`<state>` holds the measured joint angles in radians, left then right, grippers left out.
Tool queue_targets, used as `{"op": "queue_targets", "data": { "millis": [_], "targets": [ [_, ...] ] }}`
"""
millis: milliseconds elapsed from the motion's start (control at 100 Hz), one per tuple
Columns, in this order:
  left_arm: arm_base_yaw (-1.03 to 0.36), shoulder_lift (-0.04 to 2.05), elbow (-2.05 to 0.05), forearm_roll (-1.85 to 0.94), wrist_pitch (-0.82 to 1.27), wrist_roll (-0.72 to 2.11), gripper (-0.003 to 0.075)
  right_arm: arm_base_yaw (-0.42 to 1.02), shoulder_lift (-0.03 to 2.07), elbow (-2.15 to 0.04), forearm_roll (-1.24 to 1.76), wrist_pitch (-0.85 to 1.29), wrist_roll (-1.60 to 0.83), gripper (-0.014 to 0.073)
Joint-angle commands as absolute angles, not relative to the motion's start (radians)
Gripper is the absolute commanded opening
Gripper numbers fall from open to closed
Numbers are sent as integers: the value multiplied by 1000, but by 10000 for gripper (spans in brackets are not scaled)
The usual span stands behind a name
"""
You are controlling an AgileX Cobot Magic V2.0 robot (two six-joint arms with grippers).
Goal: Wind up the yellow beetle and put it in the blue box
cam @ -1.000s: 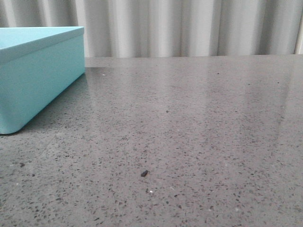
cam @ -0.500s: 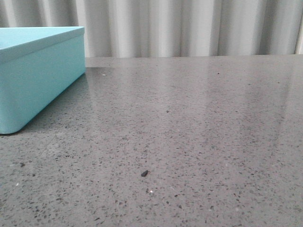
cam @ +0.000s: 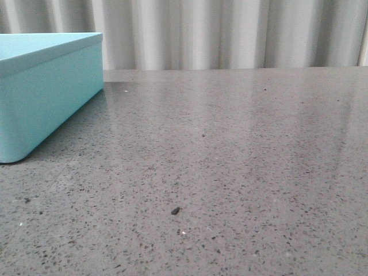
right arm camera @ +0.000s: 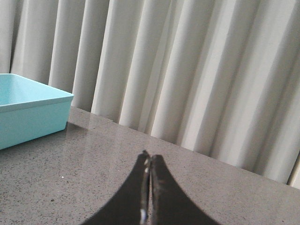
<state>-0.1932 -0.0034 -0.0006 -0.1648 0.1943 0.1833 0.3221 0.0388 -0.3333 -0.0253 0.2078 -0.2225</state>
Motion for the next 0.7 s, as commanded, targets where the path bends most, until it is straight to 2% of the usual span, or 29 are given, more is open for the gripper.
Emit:
{"op": "queue_targets", "data": {
  "millis": [0, 80, 690],
  "targets": [
    [-183, -34, 26, -212, 217, 172, -21, 322, 51, -358, -32, 124, -234, -69],
    [-181, -34, 26, -269, 300, 172, -21, 322, 51, -358, -32, 126, -234, -69],
    [-181, -34, 26, -290, 301, 169, -21, 322, 51, -358, -32, 130, -234, -69]
  ]
}}
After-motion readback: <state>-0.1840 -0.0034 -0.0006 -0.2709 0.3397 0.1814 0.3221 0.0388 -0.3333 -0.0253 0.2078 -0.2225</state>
